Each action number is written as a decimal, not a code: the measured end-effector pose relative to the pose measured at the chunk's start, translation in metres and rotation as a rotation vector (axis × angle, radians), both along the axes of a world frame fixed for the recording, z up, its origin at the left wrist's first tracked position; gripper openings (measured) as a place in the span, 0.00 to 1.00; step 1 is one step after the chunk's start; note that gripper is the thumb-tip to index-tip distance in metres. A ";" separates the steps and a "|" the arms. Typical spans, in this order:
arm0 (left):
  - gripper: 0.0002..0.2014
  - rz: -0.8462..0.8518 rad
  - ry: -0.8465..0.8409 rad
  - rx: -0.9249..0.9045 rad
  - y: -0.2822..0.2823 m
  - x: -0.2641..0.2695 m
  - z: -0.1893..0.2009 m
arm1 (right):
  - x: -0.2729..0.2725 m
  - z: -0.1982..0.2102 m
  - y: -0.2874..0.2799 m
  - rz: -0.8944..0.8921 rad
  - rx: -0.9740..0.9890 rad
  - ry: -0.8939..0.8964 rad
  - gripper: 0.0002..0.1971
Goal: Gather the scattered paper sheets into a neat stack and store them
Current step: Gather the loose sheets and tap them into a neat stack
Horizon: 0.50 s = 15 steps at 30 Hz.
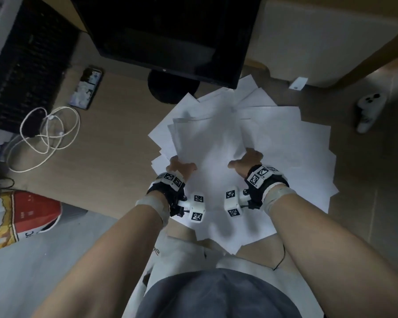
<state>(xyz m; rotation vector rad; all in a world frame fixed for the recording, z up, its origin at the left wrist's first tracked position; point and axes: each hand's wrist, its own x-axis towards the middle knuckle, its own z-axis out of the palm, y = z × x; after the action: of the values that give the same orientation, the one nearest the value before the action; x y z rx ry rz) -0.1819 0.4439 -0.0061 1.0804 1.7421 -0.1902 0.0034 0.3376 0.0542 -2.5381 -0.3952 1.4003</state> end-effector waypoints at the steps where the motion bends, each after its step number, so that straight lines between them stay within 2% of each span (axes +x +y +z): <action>1: 0.52 0.014 0.010 -0.006 0.005 -0.003 -0.013 | -0.001 -0.004 0.002 -0.040 -0.022 -0.002 0.45; 2: 0.50 0.009 0.009 -0.007 0.008 0.000 -0.003 | -0.002 -0.007 0.006 -0.084 -0.037 -0.006 0.45; 4: 0.40 -0.053 0.001 -0.005 0.008 0.012 0.050 | -0.005 -0.008 0.012 -0.173 -0.061 -0.009 0.46; 5: 0.36 -0.068 0.006 -0.020 0.011 0.015 0.060 | -0.006 -0.008 0.014 -0.205 -0.075 -0.010 0.47; 7: 0.31 -0.072 -0.022 -0.073 0.019 0.017 0.068 | -0.009 -0.004 0.017 -0.211 -0.119 -0.011 0.45; 10: 0.30 -0.072 -0.070 -0.122 0.027 0.013 0.062 | -0.012 -0.002 0.016 -0.191 -0.183 -0.003 0.44; 13: 0.28 -0.116 -0.088 -0.102 0.022 0.008 0.058 | -0.016 -0.004 0.014 -0.261 -0.134 0.081 0.50; 15: 0.29 -0.124 -0.100 -0.080 0.016 0.006 0.061 | -0.019 -0.002 0.011 -0.269 -0.096 0.139 0.48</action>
<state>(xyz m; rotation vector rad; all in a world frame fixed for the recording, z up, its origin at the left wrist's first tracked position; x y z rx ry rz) -0.1756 0.4598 0.0547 1.1213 1.5669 -0.2753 -0.0157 0.3489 0.0519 -2.4346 0.0382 1.5074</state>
